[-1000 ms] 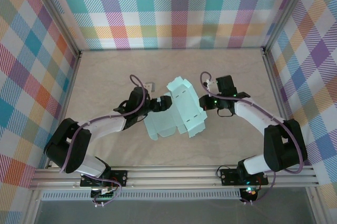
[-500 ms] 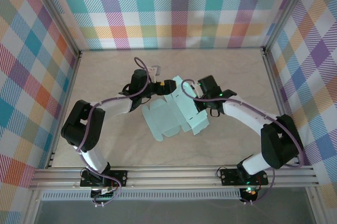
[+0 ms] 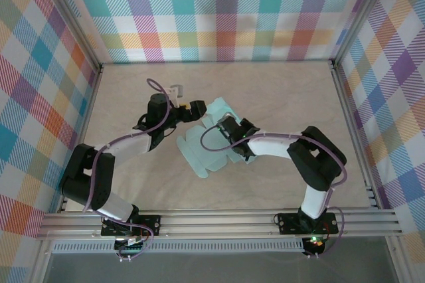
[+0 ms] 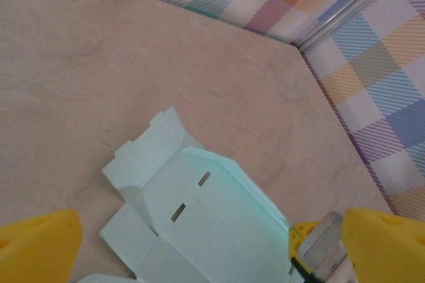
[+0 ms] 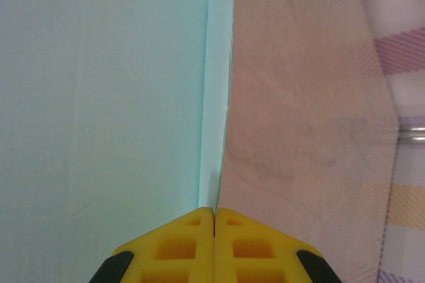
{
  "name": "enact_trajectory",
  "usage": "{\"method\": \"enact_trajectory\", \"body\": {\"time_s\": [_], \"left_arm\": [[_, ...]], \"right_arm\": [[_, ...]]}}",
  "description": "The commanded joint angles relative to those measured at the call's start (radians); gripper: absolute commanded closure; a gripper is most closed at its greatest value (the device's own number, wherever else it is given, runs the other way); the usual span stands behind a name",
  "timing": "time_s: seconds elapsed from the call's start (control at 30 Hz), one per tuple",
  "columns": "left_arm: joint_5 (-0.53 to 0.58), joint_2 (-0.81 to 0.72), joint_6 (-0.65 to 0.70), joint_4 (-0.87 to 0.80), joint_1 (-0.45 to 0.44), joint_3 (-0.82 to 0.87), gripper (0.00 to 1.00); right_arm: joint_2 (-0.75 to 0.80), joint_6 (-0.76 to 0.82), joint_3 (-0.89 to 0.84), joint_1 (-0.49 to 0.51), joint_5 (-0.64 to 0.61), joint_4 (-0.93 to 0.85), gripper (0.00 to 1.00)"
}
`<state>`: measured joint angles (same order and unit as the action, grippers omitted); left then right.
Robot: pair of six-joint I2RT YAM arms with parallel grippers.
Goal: Fold the paper box
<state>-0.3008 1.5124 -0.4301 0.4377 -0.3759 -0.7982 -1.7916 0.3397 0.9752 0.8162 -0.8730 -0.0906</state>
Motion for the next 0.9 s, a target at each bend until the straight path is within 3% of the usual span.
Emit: {"method": "enact_trajectory", "body": {"time_s": [0.0, 0.23, 0.43, 0.53, 0.77, 0.87], "left_arm": [[0.037, -0.034, -0.007, -0.022, 0.018, 0.034, 0.0], [0.043, -0.023, -0.019, -0.018, 0.023, 0.04, 0.0], [0.043, -0.016, -0.026, 0.0, 0.026, 0.049, 0.0], [0.037, -0.032, -0.01, 0.004, 0.026, 0.059, 0.0], [0.001, -0.141, 0.116, 0.007, 0.023, 0.109, 0.0], [-0.002, -0.163, 0.181, 0.013, 0.013, 0.117, 0.0]], "right_arm": [[-0.051, 0.07, -0.015, 0.044, -0.117, 0.133, 1.0], [-0.12, 0.118, -0.015, 0.057, -0.11, 0.165, 1.0], [-0.051, 0.054, -0.012, 0.035, -0.042, 0.112, 1.0], [0.018, -0.011, -0.006, 0.0, 0.089, 0.036, 1.0], [0.187, -0.153, -0.03, -0.122, 0.559, -0.047, 1.0], [0.206, -0.16, -0.032, -0.146, 0.672, -0.069, 1.0]]}}
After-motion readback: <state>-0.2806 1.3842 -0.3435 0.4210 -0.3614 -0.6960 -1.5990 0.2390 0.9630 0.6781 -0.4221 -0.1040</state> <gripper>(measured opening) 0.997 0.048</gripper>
